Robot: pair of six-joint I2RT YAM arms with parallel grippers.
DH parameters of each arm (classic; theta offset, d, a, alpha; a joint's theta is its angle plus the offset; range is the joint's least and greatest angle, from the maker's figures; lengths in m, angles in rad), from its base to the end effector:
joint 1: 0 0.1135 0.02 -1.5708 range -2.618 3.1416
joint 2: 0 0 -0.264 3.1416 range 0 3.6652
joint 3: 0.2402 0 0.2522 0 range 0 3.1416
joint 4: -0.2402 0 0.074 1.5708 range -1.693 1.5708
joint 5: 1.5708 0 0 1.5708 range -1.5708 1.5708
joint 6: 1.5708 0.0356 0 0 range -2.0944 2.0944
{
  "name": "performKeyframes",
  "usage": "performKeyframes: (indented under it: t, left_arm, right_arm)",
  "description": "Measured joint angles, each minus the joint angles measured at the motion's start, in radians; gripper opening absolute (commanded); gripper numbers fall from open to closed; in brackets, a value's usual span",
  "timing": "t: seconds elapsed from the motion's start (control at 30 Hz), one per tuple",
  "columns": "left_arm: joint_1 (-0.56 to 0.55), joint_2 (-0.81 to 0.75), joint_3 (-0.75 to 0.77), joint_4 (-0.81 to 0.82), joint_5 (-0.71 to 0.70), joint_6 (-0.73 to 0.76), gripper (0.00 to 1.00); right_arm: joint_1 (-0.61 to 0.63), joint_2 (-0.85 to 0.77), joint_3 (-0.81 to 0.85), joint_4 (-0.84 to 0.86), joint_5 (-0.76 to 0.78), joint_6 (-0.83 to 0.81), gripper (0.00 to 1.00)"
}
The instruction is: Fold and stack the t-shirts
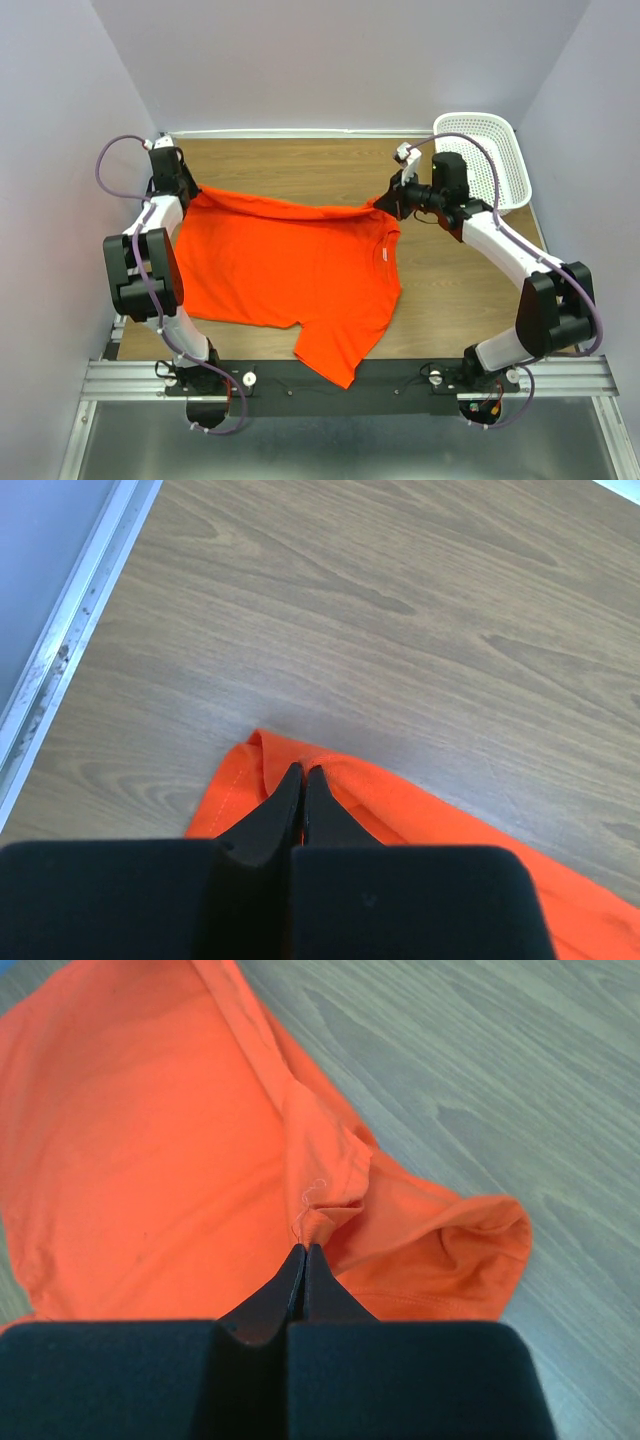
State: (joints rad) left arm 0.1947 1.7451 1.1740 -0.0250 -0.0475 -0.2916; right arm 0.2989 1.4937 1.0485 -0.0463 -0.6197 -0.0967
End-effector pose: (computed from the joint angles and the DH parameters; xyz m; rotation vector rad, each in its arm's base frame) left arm 0.3872 0.0781 0.2301 -0.5479 2.0957 -0.0042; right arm 0.3163 0.1191 0.2768 -0.7732 1.8957 0.7620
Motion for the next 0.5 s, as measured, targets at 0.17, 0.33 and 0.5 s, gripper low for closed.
performKeyframes:
  t: [0.17, 0.33, 0.5]
  left_arm:
    - [0.001, -0.010, -0.005, 0.000, -0.021, 0.004, 0.00]
    - [0.001, -0.010, -0.005, -0.007, -0.042, 0.004, 0.00]
    - [0.002, -0.010, -0.005, -0.023, -0.058, 0.005, 0.00]
  right_arm:
    - [0.000, 0.000, -0.018, -0.001, -0.004, 0.000, 0.01]
    - [0.000, -0.002, -0.030, -0.001, -0.021, 0.000, 0.01]
    - [0.002, -0.010, -0.046, -0.003, -0.037, -0.001, 0.01]
